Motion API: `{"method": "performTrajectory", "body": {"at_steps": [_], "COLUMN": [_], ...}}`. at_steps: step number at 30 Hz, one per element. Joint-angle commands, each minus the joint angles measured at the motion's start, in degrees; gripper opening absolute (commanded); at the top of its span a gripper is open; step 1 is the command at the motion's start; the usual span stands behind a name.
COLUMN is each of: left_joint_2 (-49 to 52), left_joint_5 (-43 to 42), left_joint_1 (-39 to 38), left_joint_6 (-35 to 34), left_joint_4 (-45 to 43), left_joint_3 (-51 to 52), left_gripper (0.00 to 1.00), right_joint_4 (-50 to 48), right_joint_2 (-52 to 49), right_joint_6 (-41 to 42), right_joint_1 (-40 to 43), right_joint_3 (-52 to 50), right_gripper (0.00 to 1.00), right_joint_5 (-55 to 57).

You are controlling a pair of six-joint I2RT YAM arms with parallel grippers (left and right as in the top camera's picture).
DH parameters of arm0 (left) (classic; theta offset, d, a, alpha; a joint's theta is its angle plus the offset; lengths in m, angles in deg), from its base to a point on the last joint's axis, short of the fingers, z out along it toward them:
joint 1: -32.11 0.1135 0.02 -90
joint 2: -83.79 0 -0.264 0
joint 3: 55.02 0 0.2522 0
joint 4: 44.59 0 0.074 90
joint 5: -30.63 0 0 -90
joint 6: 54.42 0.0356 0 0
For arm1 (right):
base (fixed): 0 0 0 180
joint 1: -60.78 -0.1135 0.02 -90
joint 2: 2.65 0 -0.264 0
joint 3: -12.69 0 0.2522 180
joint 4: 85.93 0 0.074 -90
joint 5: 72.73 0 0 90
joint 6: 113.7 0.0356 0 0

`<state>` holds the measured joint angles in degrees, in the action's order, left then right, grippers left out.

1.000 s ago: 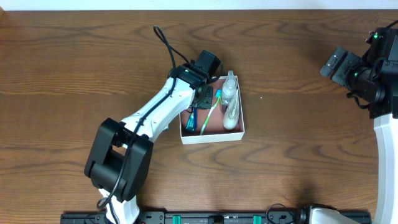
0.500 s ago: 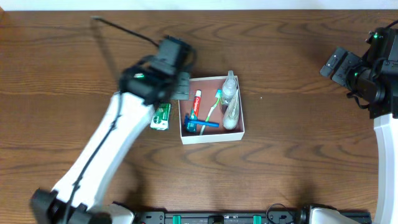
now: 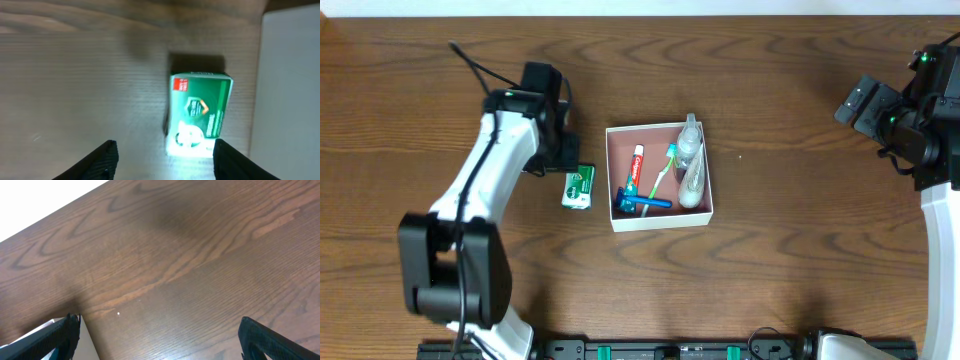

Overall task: Pack container
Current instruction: 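Grasp the green Dettol soap box with the left gripper, then carry the soap box into the box and release it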

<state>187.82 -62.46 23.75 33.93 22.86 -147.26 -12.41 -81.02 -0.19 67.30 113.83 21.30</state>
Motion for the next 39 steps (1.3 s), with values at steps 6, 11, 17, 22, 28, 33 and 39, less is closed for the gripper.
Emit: {"method": "performTrajectory", "body": {"at_steps": [6, 11, 17, 22, 28, 33, 39], "left_joint_2": [7.37, 10.97, 12.79, 12.79, 12.63, 9.64, -0.33], "left_joint_5": [-2.80, -8.31, -8.28, -8.31, -8.28, -8.24, -8.31], "left_joint_1": [-0.07, -0.09, -0.07, -0.07, -0.07, -0.07, -0.13], "left_joint_6": [3.39, 3.41, 3.34, 3.30, 2.91, 2.91, 1.31], "left_joint_4": [-1.90, -2.67, -3.76, -4.31, -2.82, 0.76, 3.04], "left_joint_3": [0.00, 0.00, 0.76, 1.44, 1.14, -1.99, -5.97], "left_gripper": [0.71, 0.71, 0.72, 0.72, 0.52, 0.46, 0.46], "right_joint_4": [0.07, 0.07, 0.07, 0.07, 0.07, 0.07, 0.07], "right_joint_2": [-0.07, -0.07, -0.07, -0.07, -0.07, -0.07, -0.07], "right_joint_6": [0.68, 0.68, 0.68, 0.68, 0.68, 0.68, 0.68], "right_joint_1": [0.22, 0.22, 0.22, 0.22, 0.22, 0.22, 0.22], "right_joint_3": [0.59, 0.59, 0.59, 0.59, 0.59, 0.59, 0.59], "right_gripper": [0.99, 0.99, 0.99, 0.99, 0.99, 0.99, 0.99], "right_joint_5": [0.02, 0.02, 0.02, 0.02, 0.04, 0.02, 0.02]}}
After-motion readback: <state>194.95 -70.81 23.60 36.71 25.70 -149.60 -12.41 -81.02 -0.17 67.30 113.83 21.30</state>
